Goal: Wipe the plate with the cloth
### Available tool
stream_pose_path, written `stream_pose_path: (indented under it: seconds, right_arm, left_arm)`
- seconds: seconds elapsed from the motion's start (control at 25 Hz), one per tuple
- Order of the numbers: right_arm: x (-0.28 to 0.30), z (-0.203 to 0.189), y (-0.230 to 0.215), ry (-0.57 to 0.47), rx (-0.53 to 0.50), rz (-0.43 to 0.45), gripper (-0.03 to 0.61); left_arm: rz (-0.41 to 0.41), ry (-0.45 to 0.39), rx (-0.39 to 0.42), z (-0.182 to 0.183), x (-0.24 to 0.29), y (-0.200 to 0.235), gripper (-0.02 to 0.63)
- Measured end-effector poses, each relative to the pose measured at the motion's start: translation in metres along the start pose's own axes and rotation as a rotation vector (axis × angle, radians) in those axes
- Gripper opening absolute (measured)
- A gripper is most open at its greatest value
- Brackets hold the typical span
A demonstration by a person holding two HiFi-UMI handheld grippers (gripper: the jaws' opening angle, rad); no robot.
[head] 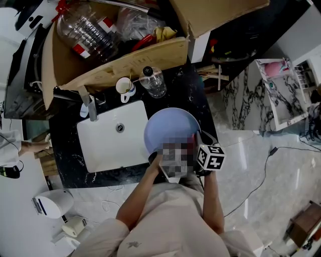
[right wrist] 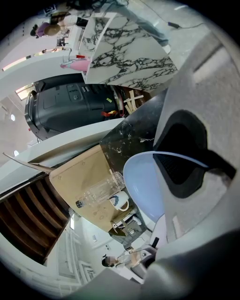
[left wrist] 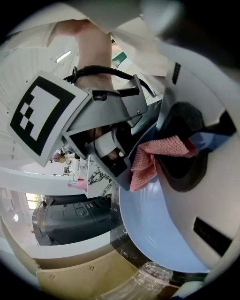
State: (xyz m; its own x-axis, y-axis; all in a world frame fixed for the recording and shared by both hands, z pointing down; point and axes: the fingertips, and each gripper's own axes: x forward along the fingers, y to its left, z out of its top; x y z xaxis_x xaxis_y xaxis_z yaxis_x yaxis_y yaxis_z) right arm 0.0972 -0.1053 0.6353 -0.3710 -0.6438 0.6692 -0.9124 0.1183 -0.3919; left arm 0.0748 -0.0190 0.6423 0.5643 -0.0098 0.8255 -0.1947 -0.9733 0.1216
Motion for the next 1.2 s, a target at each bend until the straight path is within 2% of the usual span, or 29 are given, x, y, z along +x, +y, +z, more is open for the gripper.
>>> stream_pose_path:
  seconds: [0.56,1.2]
  right_arm:
    - [-0.001,0.0,0.0,0.0,-0.003,-0.005,0.02]
    - [0.0,0.0,0.0,0.0,-0.003,-0.004,0.02]
  left_arm:
    - [-0.092,0.152,0.019,-0.025,-0.012,-0.018,0.032]
    - [-0.122,0.265,0.033,-0.049,-0.029,-0.023,0.032]
